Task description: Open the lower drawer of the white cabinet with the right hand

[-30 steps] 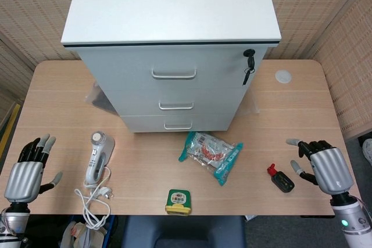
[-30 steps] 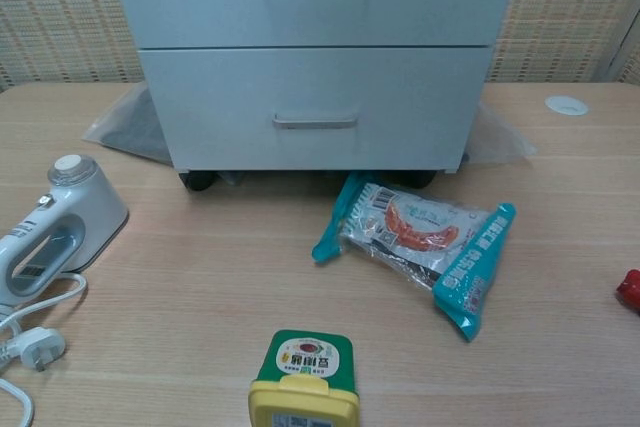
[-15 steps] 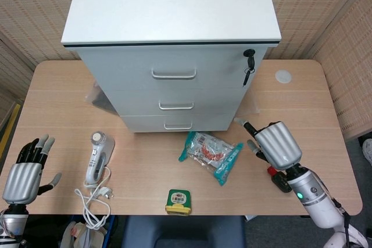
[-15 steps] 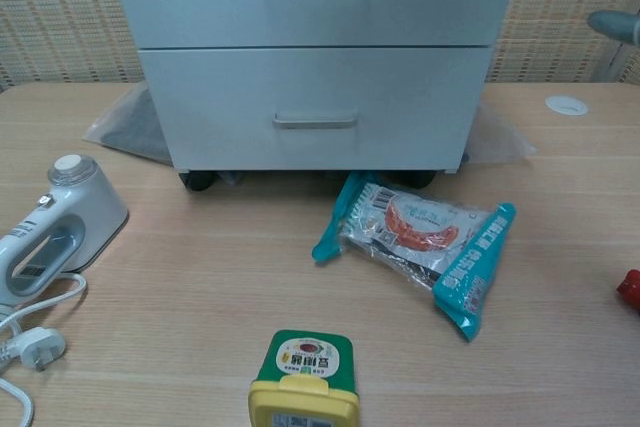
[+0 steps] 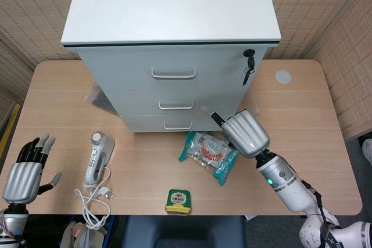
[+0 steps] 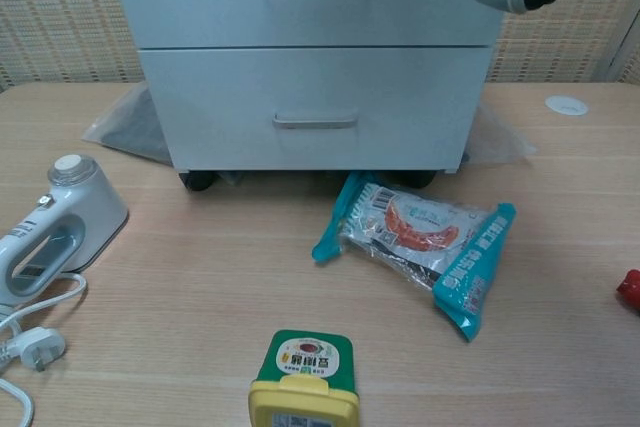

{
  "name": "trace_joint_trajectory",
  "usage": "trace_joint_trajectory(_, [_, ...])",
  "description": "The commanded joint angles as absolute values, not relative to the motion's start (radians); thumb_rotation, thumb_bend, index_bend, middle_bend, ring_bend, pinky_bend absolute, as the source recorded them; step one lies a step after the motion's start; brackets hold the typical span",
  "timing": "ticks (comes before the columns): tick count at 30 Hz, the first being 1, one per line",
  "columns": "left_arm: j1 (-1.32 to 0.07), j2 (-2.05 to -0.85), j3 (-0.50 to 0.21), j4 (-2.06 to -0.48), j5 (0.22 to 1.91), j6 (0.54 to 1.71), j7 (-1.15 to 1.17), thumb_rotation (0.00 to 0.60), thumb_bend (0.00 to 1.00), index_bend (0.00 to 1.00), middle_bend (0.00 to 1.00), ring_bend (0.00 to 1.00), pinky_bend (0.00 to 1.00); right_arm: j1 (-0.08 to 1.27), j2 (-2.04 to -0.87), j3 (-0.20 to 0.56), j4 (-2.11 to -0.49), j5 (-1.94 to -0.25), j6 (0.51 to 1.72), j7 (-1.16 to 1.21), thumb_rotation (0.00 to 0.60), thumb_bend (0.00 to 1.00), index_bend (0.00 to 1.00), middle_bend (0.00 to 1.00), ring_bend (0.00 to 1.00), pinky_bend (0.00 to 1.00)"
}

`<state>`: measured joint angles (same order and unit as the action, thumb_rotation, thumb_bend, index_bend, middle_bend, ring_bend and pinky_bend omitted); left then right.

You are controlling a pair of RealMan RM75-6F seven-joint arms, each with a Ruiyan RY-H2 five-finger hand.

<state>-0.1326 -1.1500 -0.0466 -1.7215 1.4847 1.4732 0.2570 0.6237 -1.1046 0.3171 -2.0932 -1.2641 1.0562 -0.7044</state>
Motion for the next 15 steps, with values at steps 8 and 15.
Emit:
trace_joint_trajectory(8, [-0.127, -1.145, -0.045, -1.719, 1.485, 1.477, 0.252, 0.600, 0.25, 0.00, 0.00, 0.00, 0.09, 0.711, -1.131, 0.326, -2.104, -1.168, 1.053, -0.776, 0.600, 0.38, 0.23, 0.92, 0.96, 0.85])
trace_joint_trajectory(15, [-0.127, -1.147, -0.043, -1.715, 1.486, 1.474, 0.251, 0.600, 0.25, 0.00, 0.00, 0.00, 0.09, 0.745, -1.140, 0.317, -2.096, -1.133, 1.068, -0.785, 0.600, 0.38, 0.24, 0.92, 0.96, 0.85])
